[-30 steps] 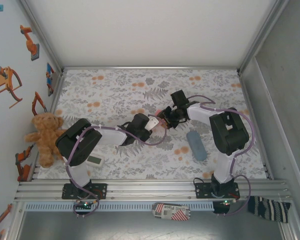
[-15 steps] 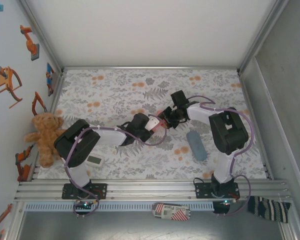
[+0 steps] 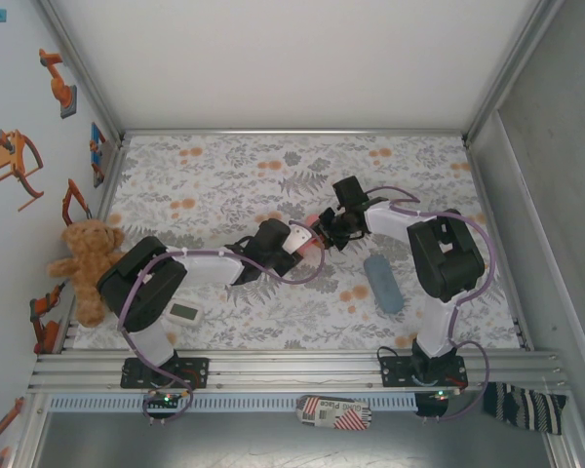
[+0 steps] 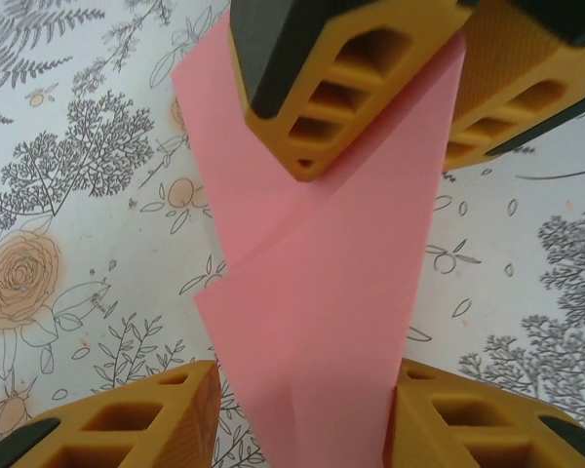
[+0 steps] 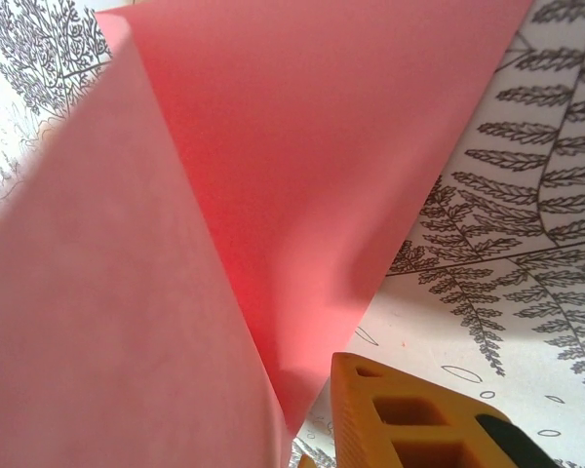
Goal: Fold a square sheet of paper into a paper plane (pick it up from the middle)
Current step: Fold the wing for the fifth time at the center of the table.
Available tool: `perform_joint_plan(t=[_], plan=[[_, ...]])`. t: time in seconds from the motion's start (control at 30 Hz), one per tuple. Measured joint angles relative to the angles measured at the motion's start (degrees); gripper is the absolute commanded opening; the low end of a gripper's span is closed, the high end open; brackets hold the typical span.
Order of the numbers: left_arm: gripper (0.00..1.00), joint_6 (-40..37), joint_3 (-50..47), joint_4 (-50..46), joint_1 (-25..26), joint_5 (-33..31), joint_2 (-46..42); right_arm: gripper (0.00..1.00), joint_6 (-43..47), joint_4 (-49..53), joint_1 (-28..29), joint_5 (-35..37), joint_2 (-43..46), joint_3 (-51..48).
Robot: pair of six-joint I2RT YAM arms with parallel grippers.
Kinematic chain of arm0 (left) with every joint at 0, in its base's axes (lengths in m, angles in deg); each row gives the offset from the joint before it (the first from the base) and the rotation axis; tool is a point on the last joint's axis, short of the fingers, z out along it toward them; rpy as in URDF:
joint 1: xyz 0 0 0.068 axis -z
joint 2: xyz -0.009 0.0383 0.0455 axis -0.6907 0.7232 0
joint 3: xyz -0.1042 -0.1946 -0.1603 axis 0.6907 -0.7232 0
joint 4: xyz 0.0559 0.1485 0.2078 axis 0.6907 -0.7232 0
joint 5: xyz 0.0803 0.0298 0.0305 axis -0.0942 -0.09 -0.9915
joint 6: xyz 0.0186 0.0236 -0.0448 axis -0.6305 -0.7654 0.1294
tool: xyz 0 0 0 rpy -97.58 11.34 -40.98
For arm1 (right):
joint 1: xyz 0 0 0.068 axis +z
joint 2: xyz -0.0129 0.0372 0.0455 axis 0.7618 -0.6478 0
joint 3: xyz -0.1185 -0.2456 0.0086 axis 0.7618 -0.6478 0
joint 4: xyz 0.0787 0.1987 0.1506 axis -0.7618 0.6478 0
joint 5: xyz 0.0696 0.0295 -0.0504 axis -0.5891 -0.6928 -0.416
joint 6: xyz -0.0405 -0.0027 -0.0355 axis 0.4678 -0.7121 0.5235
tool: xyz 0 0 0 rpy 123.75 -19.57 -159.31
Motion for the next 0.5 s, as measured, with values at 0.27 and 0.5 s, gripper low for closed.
perform_joint_plan(t=[0.27, 0.5], plan=[[0.32, 0.39, 0.0, -0.26, 0.39, 1.68, -0.02, 0.24, -0.13, -0.02, 0.0, -0.02, 0.0, 0.0], [0.18, 0.76, 0.15, -0.35, 0.39, 2.29, 1.7, 0.27, -0.22, -0.04, 0.0, -0.04, 0.0, 0.0]])
